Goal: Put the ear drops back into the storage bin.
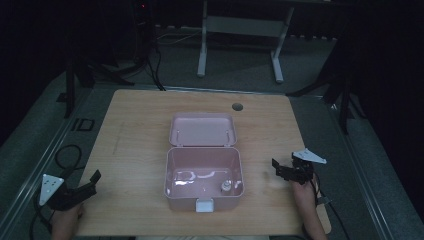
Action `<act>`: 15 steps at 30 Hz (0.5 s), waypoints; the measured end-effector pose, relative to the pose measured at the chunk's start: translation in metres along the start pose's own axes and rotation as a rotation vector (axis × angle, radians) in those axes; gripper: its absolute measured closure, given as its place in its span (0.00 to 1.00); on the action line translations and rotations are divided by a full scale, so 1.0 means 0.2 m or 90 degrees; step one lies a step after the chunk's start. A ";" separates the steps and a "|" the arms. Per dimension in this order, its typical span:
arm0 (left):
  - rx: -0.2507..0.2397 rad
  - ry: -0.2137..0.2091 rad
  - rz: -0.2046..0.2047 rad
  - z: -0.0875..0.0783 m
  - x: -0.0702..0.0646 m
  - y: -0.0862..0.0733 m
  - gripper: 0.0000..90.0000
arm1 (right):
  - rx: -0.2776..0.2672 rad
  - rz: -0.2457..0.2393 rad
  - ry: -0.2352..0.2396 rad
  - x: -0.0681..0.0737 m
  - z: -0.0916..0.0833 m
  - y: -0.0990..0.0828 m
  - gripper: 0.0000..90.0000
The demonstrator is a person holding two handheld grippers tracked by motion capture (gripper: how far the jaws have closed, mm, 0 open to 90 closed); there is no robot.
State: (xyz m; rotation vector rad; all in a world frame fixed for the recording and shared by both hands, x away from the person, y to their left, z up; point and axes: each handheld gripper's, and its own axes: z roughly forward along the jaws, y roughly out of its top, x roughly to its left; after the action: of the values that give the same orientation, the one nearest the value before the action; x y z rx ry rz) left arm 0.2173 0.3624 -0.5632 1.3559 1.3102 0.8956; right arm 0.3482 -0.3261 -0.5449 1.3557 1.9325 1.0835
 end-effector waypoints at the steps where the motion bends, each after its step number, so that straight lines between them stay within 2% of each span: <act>1: 0.000 0.000 0.000 0.00 0.00 0.00 0.03 | -0.002 0.009 -0.012 -0.01 0.00 0.00 0.12; 3: 0.000 0.000 0.000 0.00 0.00 0.00 0.03 | -0.001 0.016 -0.023 -0.02 0.00 -0.01 0.12; 4: -0.001 0.000 0.000 0.00 0.00 0.00 0.03 | -0.005 0.034 -0.033 -0.03 -0.01 -0.02 0.12; 9: -0.001 -0.001 0.000 0.00 0.00 0.00 0.03 | 0.001 0.047 -0.052 -0.04 0.00 -0.03 0.12; 12: -0.003 -0.002 -0.002 0.00 0.00 0.00 0.03 | -0.008 0.062 -0.067 -0.04 -0.01 -0.04 0.12; 15: -0.004 -0.002 -0.002 0.00 0.00 0.00 0.03 | -0.021 0.085 -0.061 -0.05 -0.02 -0.05 0.12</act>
State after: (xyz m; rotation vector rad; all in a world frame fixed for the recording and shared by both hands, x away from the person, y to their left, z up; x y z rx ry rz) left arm 0.2170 0.3630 -0.5632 1.3497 1.3062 0.8946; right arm 0.3447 -0.3382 -0.5513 1.5078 1.7688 1.0871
